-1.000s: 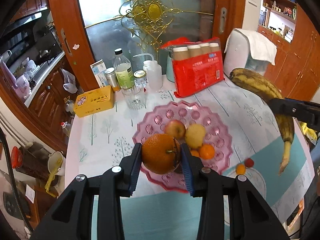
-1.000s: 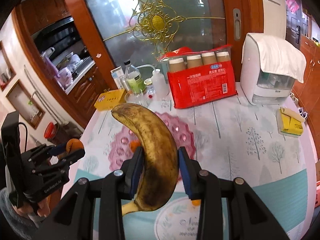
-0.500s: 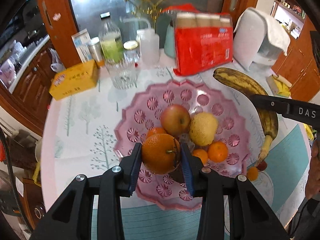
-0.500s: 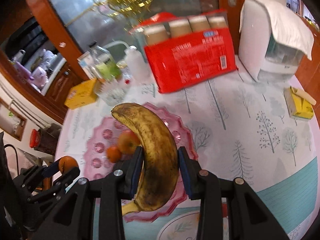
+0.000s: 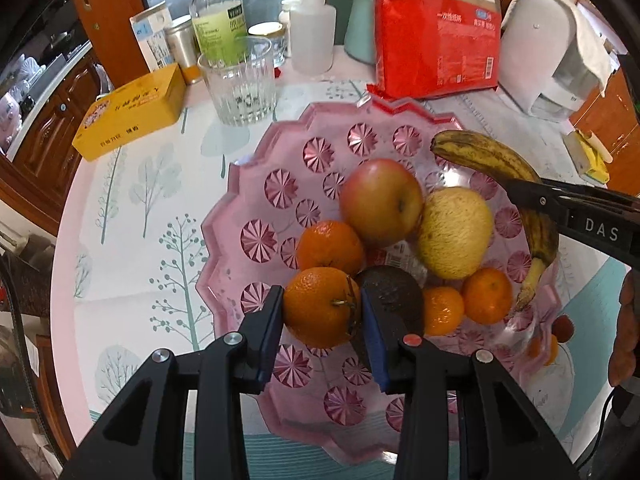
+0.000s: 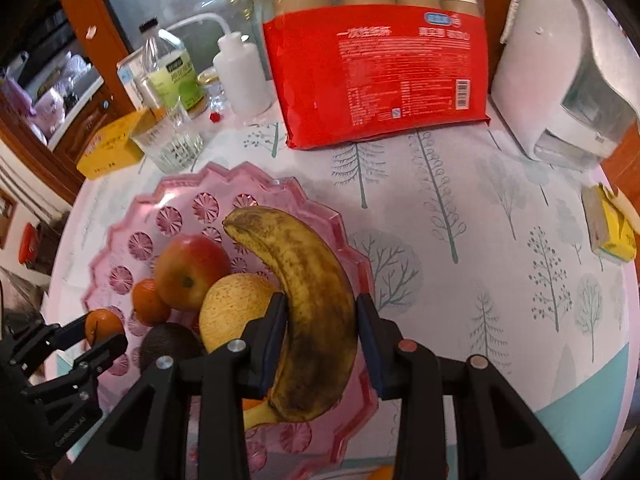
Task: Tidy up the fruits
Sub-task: 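Carry the banana and mandarin into the pink bowl and open both tools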
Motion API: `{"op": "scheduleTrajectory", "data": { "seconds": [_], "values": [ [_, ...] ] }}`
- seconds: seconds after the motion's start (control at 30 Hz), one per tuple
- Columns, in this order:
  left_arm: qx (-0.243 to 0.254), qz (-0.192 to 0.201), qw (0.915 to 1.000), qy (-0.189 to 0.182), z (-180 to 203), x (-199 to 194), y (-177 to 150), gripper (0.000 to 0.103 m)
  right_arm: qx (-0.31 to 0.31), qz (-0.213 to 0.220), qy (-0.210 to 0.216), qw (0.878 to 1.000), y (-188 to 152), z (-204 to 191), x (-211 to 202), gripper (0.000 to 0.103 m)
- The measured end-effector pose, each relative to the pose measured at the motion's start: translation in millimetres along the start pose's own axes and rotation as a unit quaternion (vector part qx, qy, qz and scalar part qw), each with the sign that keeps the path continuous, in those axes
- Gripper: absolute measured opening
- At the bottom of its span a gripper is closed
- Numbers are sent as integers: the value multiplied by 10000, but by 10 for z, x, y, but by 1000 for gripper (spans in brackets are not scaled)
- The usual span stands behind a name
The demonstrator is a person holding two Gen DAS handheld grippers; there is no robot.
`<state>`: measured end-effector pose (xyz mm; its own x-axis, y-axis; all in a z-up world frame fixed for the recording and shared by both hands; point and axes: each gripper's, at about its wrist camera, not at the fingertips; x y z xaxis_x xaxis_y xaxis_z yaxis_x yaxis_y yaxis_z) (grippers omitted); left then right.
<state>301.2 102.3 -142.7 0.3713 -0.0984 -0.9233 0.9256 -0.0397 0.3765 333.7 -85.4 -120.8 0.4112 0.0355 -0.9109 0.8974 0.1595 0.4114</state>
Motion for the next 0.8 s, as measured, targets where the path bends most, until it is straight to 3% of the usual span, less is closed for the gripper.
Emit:
{"op": "scheduleTrajectory", "data": {
  "seconds": [0.33,0.57,0.8],
  "values": [
    [-114,-65,9999,-20,-37,79,-71,37,-461,133,-157,9987,24,-150,127,37],
    [-129,-80,9999,-9,-42,90,-78,37,-707,446,-311,9960,-23,-253,-43,50],
    [-149,-91,9998,19,-29,61,-100,38,-598,434,-163,9971,-157,-288,-105,51]
  ]
}}
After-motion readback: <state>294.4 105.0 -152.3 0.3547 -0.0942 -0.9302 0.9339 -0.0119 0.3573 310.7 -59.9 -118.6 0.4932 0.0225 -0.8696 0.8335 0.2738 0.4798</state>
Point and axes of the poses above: each gripper's, at about its wrist camera, not at the fingertips, and x roughly the way its jaws point, z to its right, y to its top, and after that the axes turned 2 degrees about -y, right-handed
